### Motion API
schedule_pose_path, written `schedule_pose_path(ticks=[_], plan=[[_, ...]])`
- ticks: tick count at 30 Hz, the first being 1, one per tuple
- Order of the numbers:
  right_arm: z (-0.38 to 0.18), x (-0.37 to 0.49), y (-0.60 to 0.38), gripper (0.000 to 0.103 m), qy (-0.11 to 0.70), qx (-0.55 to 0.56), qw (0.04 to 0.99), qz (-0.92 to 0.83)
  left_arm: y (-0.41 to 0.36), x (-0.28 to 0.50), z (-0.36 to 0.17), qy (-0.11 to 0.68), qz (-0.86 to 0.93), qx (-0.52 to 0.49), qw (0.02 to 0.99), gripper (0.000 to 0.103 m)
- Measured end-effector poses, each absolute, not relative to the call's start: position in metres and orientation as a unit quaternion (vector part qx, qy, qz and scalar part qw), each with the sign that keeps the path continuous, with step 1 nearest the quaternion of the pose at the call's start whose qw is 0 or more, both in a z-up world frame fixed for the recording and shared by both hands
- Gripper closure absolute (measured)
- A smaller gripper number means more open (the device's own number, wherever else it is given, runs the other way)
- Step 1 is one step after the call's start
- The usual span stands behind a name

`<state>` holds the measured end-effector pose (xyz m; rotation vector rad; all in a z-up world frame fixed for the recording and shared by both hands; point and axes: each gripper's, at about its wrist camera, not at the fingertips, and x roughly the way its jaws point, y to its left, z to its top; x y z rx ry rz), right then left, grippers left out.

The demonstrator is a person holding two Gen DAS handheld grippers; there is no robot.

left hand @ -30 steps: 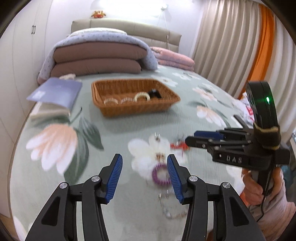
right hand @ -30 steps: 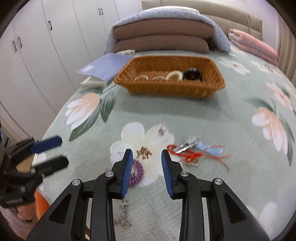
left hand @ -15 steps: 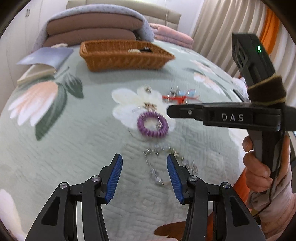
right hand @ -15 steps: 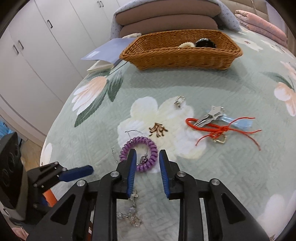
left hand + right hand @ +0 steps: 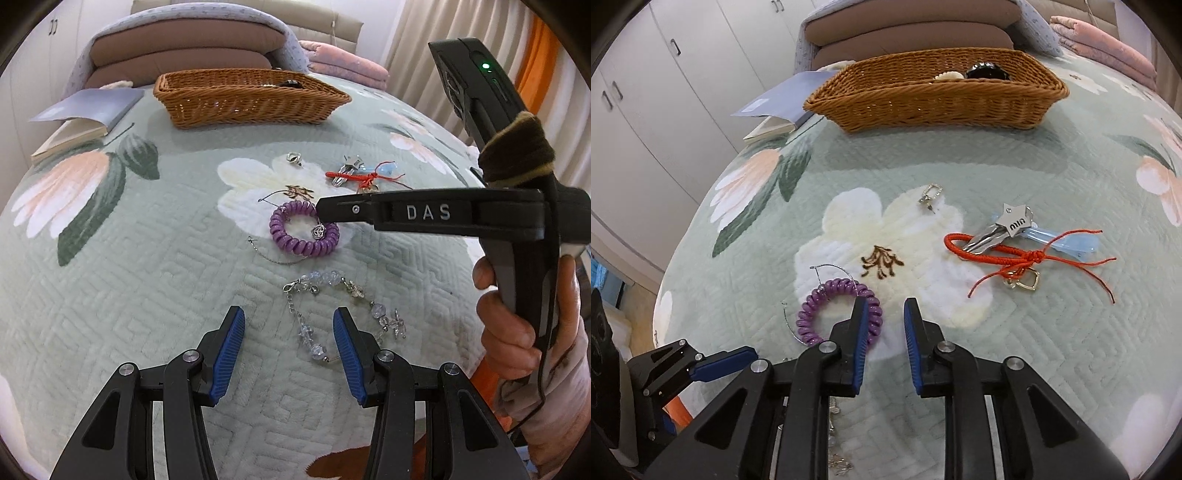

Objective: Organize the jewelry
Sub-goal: 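Grasp the purple coil hair tie with the right tool while the left tool grasps the silver charm bracelet, then carry the hair tie in the right tool while the left tool carries the charm bracelet to the basket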

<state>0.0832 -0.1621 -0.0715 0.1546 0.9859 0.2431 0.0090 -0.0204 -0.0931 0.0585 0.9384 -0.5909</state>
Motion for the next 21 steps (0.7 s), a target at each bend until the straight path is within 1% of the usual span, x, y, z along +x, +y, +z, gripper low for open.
schedule_pose_path(ticks=[5,10,11,12,13,15,17,19,21], plan=[[-0.071,0.084,-0.154,0.08,0.473,0.045,0.873,0.114,-0.023,0.005,-0.095,0.439,-0.275,0.042,0.854,0.052],[-0.071,0.083,-0.131,0.08,0.471,-0.03,0.876,0.095,-0.023,0.001,-0.096,0.436,-0.274,0.051,0.856,0.052],[-0.071,0.082,-0.127,0.087,0.47,-0.041,0.877,0.089,-0.023,0.001,-0.096,0.436,-0.274,0.052,0.856,0.052],[-0.072,0.082,-0.125,0.09,0.469,-0.046,0.878,0.089,-0.022,0.001,-0.096,0.436,-0.274,0.052,0.856,0.052],[-0.07,0.082,-0.123,0.091,0.466,-0.048,0.879,0.09,-0.022,0.0,-0.096,0.436,-0.273,0.053,0.856,0.052],[-0.068,0.084,-0.123,0.091,0.461,-0.041,0.881,0.096,-0.024,0.0,-0.097,0.433,-0.263,0.061,0.86,0.061],[-0.06,0.089,-0.126,0.091,0.448,-0.026,0.888,0.103,-0.024,0.0,-0.098,0.431,-0.257,0.071,0.862,0.082],[-0.05,0.097,-0.129,0.091,0.437,-0.019,0.893,0.102,-0.022,0.001,-0.099,0.434,-0.264,0.065,0.859,0.088],[-0.043,0.107,-0.128,0.091,0.439,-0.016,0.891,0.113,-0.02,0.002,-0.1,0.434,-0.267,0.059,0.859,0.088]])
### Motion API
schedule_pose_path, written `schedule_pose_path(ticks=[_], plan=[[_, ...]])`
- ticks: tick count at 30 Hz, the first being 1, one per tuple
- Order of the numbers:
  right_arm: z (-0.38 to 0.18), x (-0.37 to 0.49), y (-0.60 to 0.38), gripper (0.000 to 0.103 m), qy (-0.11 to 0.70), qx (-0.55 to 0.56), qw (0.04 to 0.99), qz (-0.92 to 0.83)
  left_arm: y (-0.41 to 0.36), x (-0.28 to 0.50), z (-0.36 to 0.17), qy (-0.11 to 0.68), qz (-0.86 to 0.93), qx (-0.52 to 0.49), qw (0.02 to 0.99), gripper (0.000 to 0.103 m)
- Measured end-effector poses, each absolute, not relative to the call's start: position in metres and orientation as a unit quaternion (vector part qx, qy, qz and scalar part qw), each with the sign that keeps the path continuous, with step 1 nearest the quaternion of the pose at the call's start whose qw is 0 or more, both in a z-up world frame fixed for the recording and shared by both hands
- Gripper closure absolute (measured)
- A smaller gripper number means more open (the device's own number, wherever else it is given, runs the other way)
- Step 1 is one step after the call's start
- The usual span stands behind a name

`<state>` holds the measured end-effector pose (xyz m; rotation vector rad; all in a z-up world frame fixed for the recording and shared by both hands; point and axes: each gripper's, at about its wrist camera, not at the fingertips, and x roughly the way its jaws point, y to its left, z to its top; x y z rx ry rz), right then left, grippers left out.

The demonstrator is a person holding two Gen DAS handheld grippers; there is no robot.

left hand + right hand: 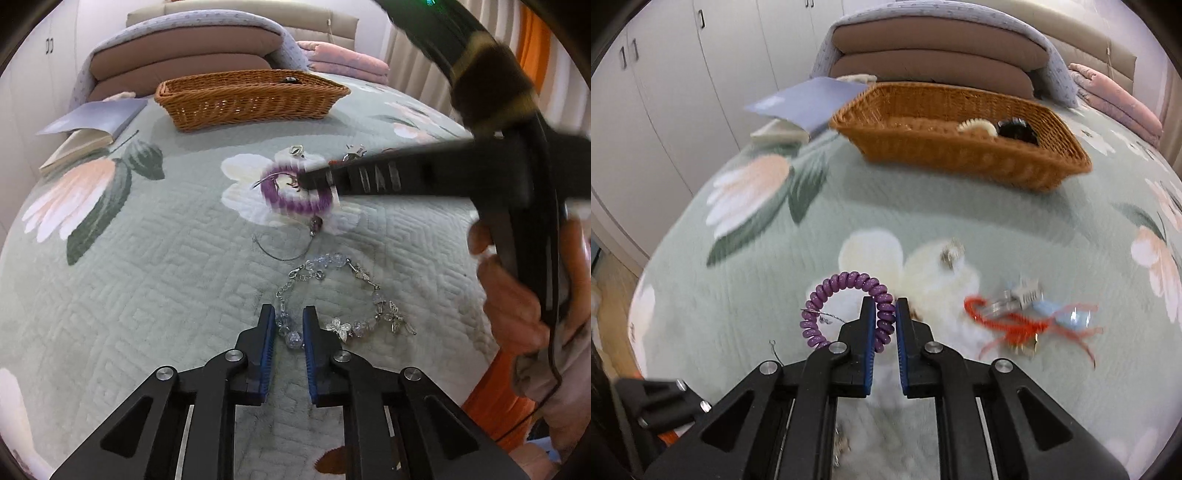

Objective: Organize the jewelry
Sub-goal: 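Carry the hair tie in the right tool while the left tool carries the charm bracelet to the basket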

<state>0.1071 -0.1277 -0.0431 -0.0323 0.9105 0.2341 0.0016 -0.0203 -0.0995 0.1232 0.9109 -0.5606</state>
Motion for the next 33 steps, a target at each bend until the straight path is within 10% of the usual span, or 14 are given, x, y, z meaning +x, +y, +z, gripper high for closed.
schedule_pose_path(ticks=[8,33], plan=[[-0.044,0.113,-0.087,0.091,0.457,-0.105,0.873,0.131,-0.016,0.004,-0.1,0.435,-0.274,0.039,0.857,0.088],[-0.024,0.081,-0.174,0.091,0.419,0.074,0.89,0.164,-0.013,0.011,-0.092,0.44,-0.288,0.003,0.851,0.094]])
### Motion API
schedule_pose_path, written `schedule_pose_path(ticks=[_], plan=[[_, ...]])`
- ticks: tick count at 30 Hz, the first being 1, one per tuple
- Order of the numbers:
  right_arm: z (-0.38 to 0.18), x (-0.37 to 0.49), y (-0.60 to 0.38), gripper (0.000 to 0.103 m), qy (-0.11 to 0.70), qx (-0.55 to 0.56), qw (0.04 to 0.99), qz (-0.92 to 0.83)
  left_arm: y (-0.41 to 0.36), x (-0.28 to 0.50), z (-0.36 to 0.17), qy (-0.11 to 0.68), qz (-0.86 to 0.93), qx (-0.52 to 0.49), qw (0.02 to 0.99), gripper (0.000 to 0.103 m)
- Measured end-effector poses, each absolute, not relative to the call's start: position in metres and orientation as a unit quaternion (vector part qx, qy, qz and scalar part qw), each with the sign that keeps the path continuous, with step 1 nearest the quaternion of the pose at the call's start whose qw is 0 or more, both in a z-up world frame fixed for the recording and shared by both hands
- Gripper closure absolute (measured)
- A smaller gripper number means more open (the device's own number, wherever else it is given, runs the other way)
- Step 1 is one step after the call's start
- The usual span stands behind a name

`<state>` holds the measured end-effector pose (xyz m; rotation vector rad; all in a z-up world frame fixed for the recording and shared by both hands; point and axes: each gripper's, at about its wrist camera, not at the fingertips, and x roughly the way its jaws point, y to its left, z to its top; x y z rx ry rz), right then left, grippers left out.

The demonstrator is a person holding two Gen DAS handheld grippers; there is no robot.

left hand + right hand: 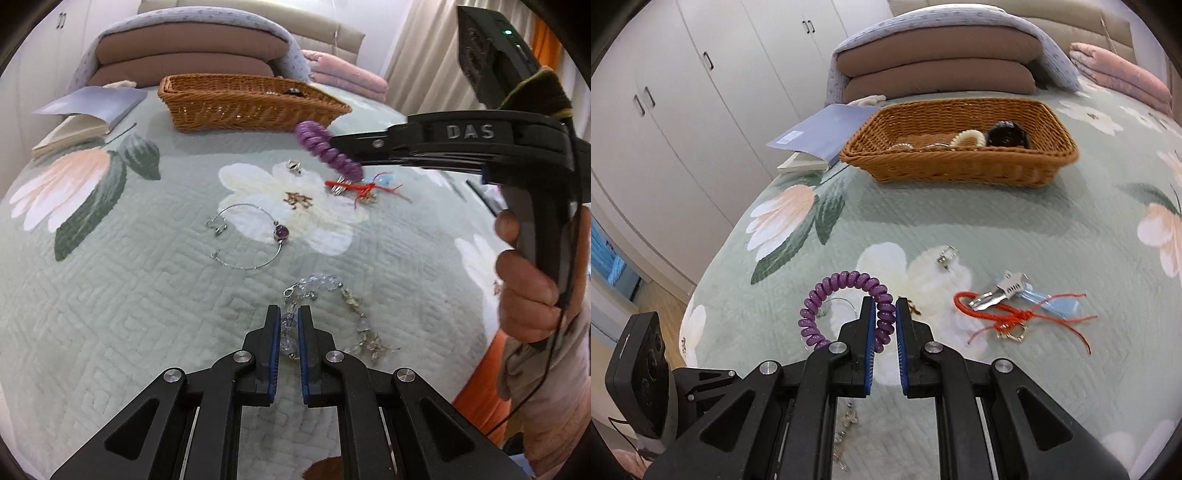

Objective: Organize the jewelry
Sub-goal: 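Carry the hair tie in the right tool while the left tool carries the charm bracelet to the basket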

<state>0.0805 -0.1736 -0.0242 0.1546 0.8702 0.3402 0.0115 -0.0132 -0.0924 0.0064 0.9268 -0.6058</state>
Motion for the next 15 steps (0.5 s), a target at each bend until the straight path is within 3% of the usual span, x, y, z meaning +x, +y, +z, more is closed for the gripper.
schedule_pose_path(ticks=[15], plan=[[-0.017,0.065,-0.191,0.091,0.405,0.087,0.897,0.153,0.009,0.016,-0.039,0.407,-0.34,-0.071,0.845,0.094]])
